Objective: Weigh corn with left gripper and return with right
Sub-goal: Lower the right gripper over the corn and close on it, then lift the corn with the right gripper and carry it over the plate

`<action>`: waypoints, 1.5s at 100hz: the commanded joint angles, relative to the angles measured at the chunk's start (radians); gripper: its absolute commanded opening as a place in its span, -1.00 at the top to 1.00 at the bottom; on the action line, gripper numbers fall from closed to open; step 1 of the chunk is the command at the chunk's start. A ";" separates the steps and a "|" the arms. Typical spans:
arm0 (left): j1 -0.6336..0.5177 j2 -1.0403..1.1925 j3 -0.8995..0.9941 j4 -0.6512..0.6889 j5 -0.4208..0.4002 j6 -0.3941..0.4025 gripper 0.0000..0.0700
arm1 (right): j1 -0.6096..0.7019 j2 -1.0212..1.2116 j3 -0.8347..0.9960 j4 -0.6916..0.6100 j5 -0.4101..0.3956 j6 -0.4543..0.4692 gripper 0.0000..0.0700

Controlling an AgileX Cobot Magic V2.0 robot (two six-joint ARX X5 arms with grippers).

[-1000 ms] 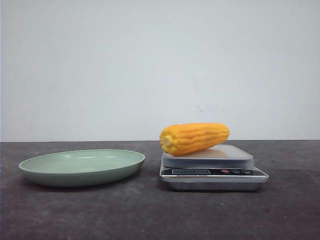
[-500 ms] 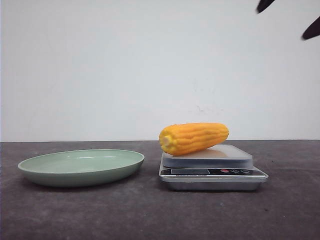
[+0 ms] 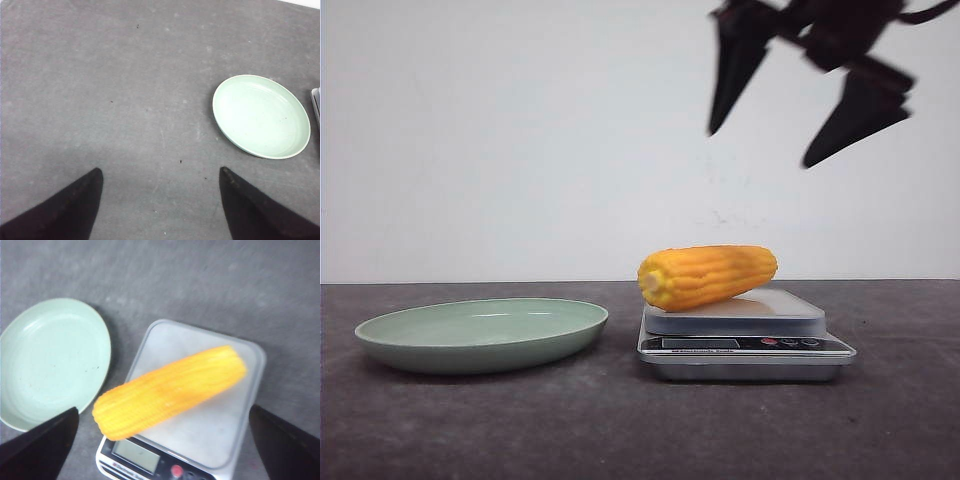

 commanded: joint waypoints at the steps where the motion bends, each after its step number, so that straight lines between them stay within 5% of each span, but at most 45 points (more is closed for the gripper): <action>1: -0.001 -0.002 0.013 -0.045 0.002 -0.009 -0.23 | 0.014 0.078 0.066 -0.029 0.005 0.037 -1.00; 99: -0.001 -0.002 0.013 -0.005 0.001 0.050 -0.23 | 0.107 0.374 0.161 -0.086 0.103 0.184 -0.95; 119: -0.001 -0.002 0.013 0.006 0.001 0.061 -0.23 | 0.112 0.374 0.161 -0.089 0.161 0.169 0.01; 132: -0.001 -0.002 0.013 0.007 0.000 0.071 -0.23 | 0.112 0.374 0.161 -0.092 0.162 0.147 1.00; 150: -0.001 -0.002 0.013 0.007 0.000 0.072 -0.23 | 0.122 0.369 0.167 -0.077 0.170 0.123 1.00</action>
